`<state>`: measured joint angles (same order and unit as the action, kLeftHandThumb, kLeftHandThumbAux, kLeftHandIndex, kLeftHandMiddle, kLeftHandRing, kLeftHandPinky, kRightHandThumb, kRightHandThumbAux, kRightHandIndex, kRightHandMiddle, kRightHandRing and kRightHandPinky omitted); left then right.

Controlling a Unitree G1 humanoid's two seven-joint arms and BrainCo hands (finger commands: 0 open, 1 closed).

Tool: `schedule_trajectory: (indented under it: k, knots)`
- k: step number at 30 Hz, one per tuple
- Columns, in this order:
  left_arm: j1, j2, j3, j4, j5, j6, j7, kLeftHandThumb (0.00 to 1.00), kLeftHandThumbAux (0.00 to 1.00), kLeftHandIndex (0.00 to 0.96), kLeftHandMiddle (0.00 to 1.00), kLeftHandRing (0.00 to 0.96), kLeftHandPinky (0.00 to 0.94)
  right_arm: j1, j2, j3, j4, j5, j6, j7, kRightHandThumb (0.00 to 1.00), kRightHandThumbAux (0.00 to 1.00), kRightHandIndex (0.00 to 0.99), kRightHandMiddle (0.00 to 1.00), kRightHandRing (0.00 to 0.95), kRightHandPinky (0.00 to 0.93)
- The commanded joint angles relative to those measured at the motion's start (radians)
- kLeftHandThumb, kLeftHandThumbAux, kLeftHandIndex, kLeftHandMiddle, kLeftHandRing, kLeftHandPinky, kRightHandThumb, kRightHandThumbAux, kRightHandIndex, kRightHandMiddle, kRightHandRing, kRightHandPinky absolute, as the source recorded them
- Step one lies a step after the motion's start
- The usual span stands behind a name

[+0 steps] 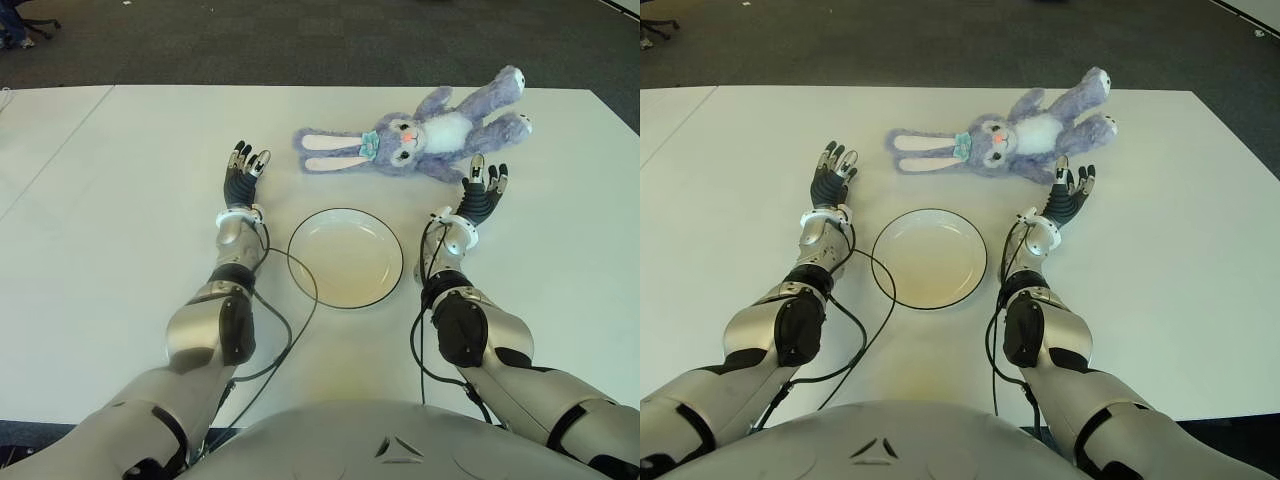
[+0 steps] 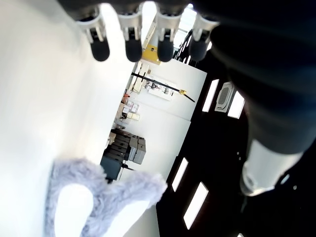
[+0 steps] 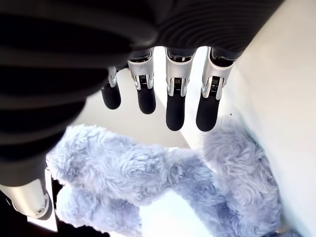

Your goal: Put the doll into the plate.

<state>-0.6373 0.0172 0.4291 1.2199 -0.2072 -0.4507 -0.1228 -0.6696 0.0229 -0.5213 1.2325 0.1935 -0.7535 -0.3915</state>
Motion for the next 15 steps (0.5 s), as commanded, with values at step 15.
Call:
schedule_trajectory:
  k: [15]
  knots:
    - [0.185,-0.046,0.027,0.128,-0.02,0.157,0.015,0.005,0.712,0.0,0.0,0.0,0.014,-0.054,0.008,-0.062,0.094,0.059,0.063,-0.013,0.26,0.605,0.145,0.118,0.157,0.197]
